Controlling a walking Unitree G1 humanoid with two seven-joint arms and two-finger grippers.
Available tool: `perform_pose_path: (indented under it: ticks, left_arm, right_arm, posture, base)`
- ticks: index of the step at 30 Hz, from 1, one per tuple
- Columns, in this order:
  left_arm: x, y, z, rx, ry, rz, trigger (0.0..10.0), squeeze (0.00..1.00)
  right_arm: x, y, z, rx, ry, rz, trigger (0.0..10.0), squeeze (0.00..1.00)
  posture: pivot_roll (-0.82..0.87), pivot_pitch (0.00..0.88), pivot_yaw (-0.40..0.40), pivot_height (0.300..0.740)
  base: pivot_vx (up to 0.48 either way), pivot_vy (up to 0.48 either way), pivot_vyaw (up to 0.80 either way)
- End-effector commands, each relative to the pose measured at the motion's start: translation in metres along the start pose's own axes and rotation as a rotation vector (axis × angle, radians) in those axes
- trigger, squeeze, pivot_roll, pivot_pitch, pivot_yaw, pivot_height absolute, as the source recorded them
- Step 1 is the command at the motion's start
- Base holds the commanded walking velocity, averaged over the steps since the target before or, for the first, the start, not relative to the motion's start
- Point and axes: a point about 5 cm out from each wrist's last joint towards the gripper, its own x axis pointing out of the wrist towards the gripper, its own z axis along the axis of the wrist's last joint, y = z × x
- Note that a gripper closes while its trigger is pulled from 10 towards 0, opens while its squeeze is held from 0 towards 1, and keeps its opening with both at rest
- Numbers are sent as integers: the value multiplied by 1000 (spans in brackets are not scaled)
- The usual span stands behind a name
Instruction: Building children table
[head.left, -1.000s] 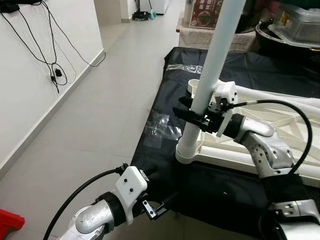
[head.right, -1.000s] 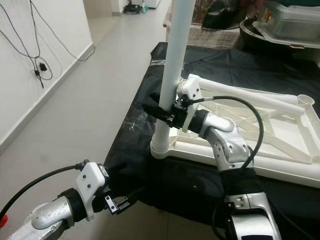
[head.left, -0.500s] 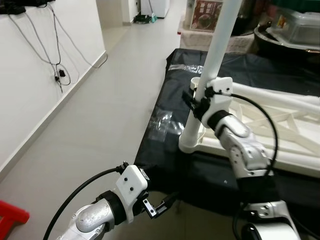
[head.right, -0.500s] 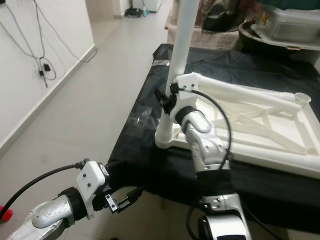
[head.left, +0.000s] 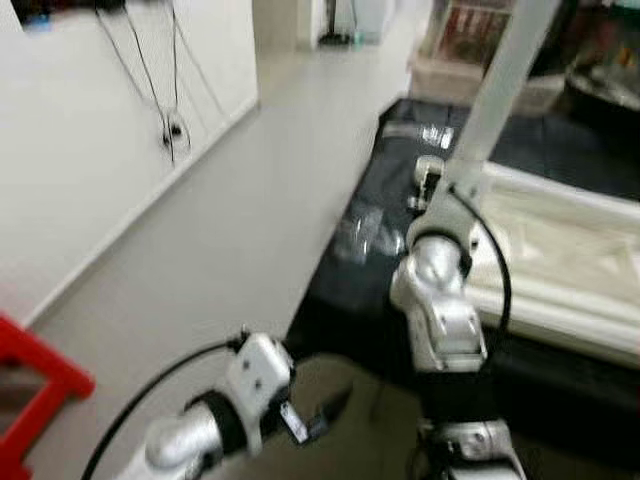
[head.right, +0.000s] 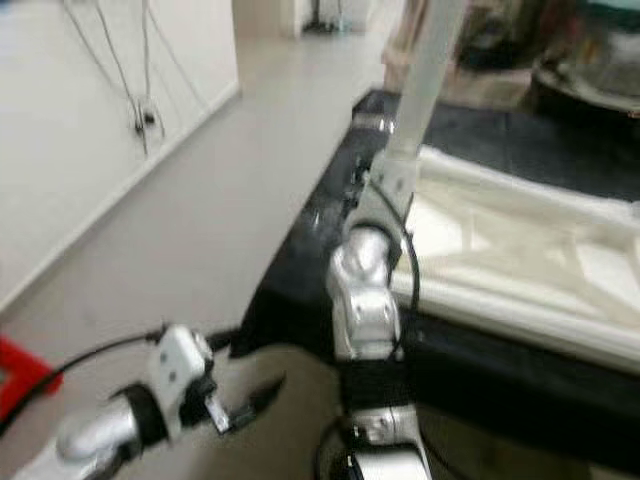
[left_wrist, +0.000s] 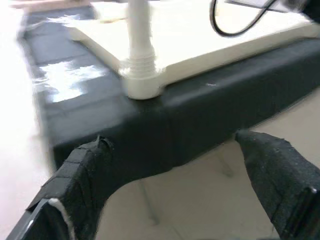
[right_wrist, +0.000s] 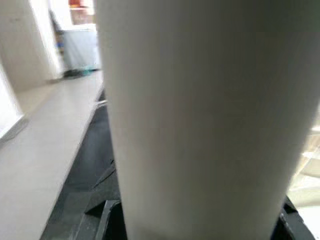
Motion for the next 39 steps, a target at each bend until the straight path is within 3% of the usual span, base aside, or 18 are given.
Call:
perform_pose_path:
  ticks: [1, 6, 18, 21, 30, 39]
  left_arm:
    - [-2, -1, -7, -9, 35, -7, 10000, 0]
    - [-3, -1, -7, -5, 36, -6, 10000, 0]
    - [-3, -1, -7, -4, 34, -9, 10000, 0]
    - [-2, -2, -8, -5, 33, -11, 10000, 0]
    - [-2, -1, -6, -1, 25, -11, 10000, 0]
    - [-1, -1, -7, 0, 26, -9, 10000, 0]
  right_arm:
    - [-4, 1, -27, -23, 136, -77, 10000, 0]
    - [-6, 11, -24, 20, 166, -228, 10000, 0]
    - [-7, 12, -25, 5, 168, -306, 10000, 0]
    - [-8, 16, -22, 58, 185, -351, 10000, 0]
    - [-13, 28, -12, 74, 130, -322, 10000, 0]
    - [-11, 28, -14, 50, 142, -312, 10000, 0]
  posture:
    - [112, 188, -11, 740]
    - [114, 185, -15, 740]
    - [111, 177, -16, 740]
    - [109, 170, -17, 740]
    - [115, 164, -18, 740]
    - [108, 156, -18, 740]
  base:
    - [0, 0, 0]
    - [0, 0, 0]
    - [0, 0, 0]
    - [0, 0, 0]
    - [0, 0, 0]
    - [0, 0, 0]
